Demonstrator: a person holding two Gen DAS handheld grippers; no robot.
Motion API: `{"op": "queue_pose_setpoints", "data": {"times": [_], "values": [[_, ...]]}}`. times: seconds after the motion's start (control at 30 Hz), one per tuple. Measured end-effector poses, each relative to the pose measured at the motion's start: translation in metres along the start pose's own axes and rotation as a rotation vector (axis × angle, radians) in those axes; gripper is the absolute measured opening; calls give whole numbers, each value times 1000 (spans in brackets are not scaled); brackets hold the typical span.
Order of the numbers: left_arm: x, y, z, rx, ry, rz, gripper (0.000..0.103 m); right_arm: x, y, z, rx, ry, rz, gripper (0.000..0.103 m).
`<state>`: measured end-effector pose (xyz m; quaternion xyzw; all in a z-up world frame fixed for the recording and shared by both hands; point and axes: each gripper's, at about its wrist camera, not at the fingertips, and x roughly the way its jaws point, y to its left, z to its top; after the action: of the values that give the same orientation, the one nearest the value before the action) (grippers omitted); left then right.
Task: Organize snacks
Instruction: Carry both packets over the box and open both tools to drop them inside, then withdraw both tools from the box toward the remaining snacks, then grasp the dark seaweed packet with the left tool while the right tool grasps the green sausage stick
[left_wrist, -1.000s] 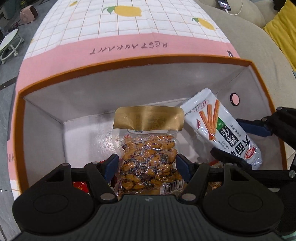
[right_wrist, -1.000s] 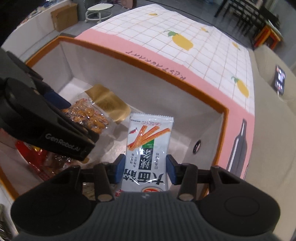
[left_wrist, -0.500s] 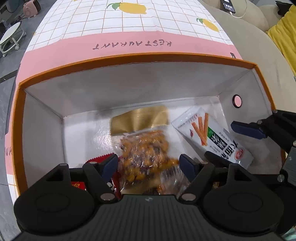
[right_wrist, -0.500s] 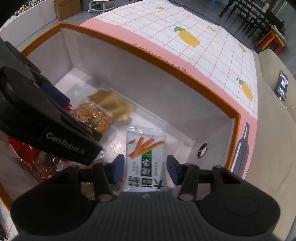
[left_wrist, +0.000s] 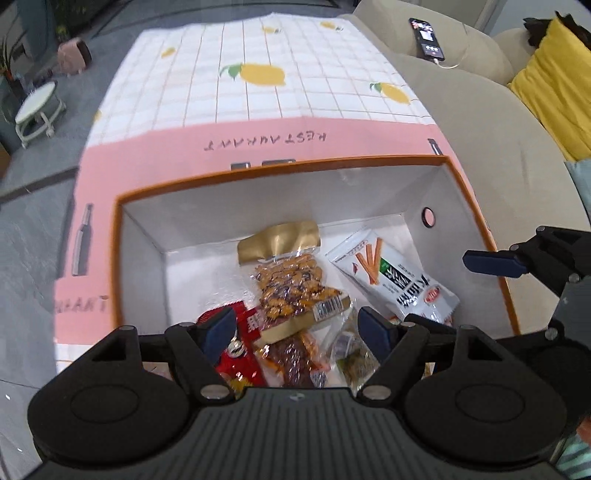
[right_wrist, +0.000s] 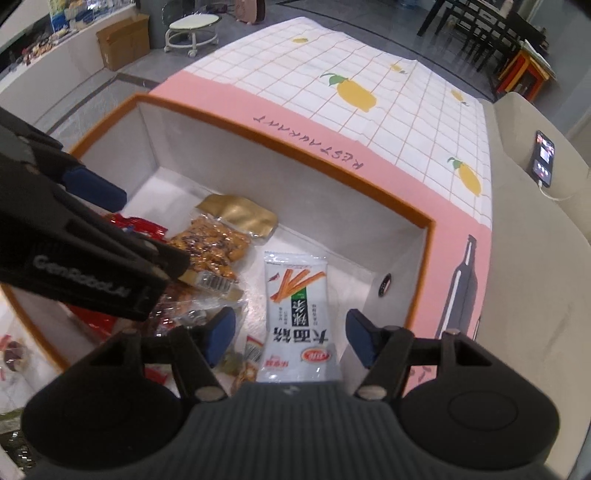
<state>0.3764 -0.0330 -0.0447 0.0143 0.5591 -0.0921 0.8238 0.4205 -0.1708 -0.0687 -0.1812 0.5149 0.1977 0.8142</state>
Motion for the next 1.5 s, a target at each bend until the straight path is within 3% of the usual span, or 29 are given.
{"op": "queue_pose_setpoints", "data": {"times": [0.13, 0.33, 0.67, 0.93, 1.07, 1.2, 1.3, 1.5], "values": [[-34, -12, -12, 39, -43, 25, 88, -27, 3, -9, 48, -22, 14, 64], [-86, -25, -43, 46, -150, 35, 88, -78, 7, -33, 116, -123, 14, 64], [-143, -22, -121, -34, -263, 13, 88, -136, 28, -114, 283, -324, 16, 65], [-131, -7, -186, -192, -181, 11, 88, -142, 57, -194, 424, -397, -11, 65], [-107, 1, -217, -258, -89, 26, 88, -134, 71, -228, 470, -418, -41, 65], [-85, -1, -241, -275, -17, 56, 78, -119, 83, -260, 525, -401, -61, 65], [-68, -7, -249, -277, 22, 37, 77, -104, 90, -272, 513, -359, -66, 65], [-36, -25, -259, -244, 105, 90, 76, -77, 93, -283, 499, -313, -59, 65]]}}
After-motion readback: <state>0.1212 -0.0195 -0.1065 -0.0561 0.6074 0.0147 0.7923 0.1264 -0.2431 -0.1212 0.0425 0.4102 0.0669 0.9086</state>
